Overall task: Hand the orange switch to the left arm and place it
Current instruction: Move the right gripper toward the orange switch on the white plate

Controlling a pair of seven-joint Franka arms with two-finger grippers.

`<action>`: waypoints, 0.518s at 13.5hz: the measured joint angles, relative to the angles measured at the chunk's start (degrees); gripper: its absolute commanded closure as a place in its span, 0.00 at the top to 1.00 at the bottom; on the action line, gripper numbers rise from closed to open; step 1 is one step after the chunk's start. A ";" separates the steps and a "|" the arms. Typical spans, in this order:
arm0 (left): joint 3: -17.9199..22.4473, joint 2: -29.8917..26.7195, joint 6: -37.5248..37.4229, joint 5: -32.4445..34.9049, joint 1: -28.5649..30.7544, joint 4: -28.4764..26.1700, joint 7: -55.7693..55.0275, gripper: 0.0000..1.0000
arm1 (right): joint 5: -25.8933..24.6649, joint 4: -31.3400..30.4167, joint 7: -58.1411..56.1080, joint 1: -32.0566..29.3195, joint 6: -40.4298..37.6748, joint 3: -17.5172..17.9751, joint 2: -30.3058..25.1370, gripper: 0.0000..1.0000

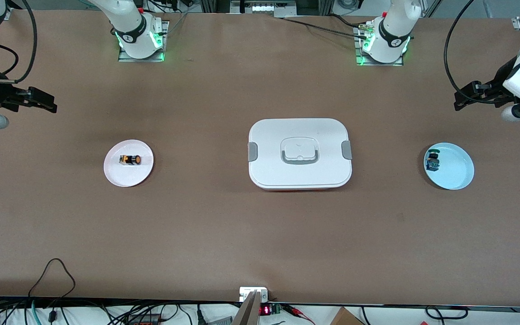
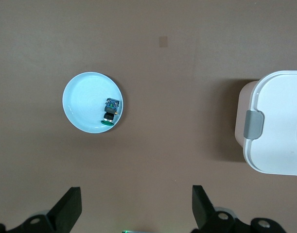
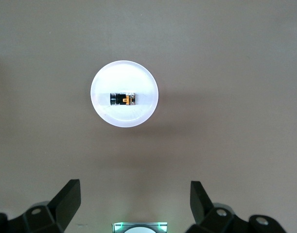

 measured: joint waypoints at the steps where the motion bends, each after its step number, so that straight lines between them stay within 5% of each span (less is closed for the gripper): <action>1: 0.00 0.00 0.00 0.00 0.00 0.01 0.00 1.00 | 0.00 0.00 0.00 0.35 0.36 0.04 0.42 1.00; 7: 0.16 0.03 0.00 0.01 0.25 0.01 0.00 1.00 | 0.00 -0.04 0.09 2.98 5.63 0.16 5.54 1.00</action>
